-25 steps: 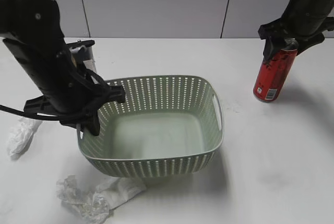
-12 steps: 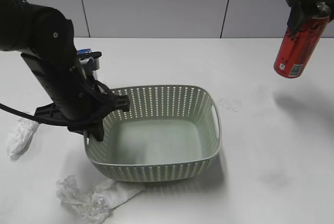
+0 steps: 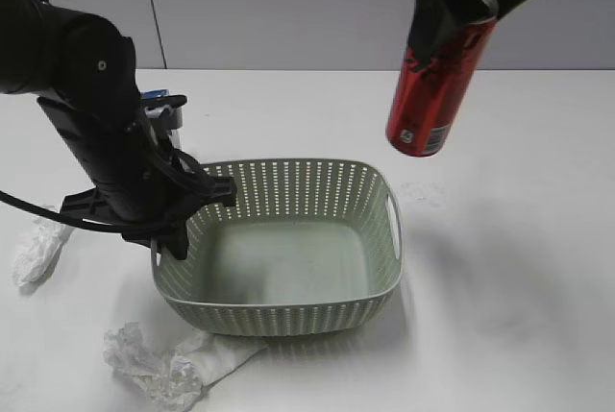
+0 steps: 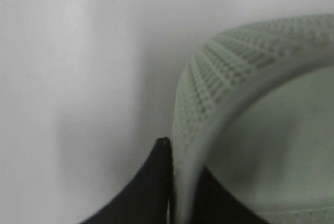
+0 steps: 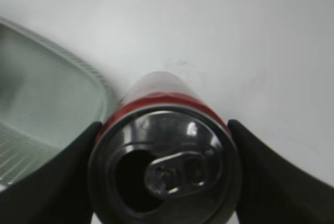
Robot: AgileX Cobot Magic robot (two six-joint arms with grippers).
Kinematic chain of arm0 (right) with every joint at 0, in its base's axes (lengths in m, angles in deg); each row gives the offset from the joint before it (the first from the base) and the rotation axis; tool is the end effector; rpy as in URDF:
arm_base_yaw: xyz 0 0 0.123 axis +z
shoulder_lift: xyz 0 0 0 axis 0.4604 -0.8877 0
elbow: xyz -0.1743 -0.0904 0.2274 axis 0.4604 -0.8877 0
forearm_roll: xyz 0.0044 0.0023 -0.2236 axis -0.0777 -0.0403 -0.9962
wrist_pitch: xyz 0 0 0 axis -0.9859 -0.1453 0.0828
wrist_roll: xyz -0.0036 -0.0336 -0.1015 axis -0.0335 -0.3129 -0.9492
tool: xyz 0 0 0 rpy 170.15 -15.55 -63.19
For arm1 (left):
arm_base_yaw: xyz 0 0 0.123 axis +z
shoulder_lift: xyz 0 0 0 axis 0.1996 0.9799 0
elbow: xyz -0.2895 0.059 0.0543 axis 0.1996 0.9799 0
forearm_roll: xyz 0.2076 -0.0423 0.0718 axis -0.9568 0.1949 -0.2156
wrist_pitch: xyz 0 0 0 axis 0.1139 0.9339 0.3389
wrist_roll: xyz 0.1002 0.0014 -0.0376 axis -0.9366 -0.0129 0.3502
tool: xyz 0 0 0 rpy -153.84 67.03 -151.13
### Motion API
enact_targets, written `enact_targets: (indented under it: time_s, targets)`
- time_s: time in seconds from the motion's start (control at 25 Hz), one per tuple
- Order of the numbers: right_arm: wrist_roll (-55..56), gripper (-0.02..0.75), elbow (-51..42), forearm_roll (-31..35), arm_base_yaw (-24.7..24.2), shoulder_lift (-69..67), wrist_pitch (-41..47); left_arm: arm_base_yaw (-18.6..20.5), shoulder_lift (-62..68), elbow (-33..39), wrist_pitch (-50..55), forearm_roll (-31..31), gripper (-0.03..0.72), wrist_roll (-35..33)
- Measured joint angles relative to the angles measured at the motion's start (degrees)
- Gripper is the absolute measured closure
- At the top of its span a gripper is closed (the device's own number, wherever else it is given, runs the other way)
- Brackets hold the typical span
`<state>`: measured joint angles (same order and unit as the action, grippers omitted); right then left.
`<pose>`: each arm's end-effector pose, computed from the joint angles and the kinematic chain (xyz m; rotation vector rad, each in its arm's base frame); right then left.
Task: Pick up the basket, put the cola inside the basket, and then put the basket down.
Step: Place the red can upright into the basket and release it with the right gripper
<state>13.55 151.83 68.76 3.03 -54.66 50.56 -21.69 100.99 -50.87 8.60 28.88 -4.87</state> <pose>0.2943 0.1685 0.3510 -0.7814 2.5832 0.0933 0.2592 -0.1828 0.1810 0.0139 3.0561 -0.2629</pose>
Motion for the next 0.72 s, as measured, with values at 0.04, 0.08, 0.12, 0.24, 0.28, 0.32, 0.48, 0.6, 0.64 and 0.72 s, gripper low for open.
enact_targets:
  time_s: [0.04,0.08,0.12,0.24,0.28,0.32,0.48,0.6,0.64,0.72]
  targets:
    - [0.14,0.239,0.00,0.60,1.67,0.15,0.14,0.00,0.00,0.00,0.00,0.00,0.690,0.00]
    - [0.14,0.239,0.00,1.30,3.40,0.56,0.19,0.00,0.00,0.00,0.00,0.05,0.690,0.00]
    - [0.24,0.239,0.00,1.89,4.89,0.90,0.19,0.00,0.00,0.00,0.04,0.05,0.690,0.00]
    - [1.27,0.239,0.00,2.88,9.65,1.25,-0.22,0.00,0.00,0.00,0.04,0.11,0.690,0.00]
    - [1.73,0.239,0.00,3.10,10.95,1.16,-0.75,0.00,0.00,0.00,0.04,0.11,0.690,0.00]
    - [1.99,0.239,0.00,3.37,12.04,0.88,-1.42,0.00,0.00,0.00,0.04,0.11,0.690,0.00]
    - [2.79,0.239,0.00,5.04,13.93,-2.58,-2.91,0.00,0.00,0.00,0.11,0.11,0.690,0.00]
    - [2.79,0.239,-0.20,5.26,13.93,-6.45,-3.66,0.00,0.00,0.00,0.36,0.17,0.690,0.00]
    - [2.79,0.239,-0.50,5.21,13.93,-7.64,-4.46,0.00,0.00,0.00,0.50,0.17,0.690,0.00]
    - [2.79,0.239,-1.80,5.21,14.00,-8.94,-7.32,0.00,0.00,0.00,0.76,0.24,0.690,0.00]
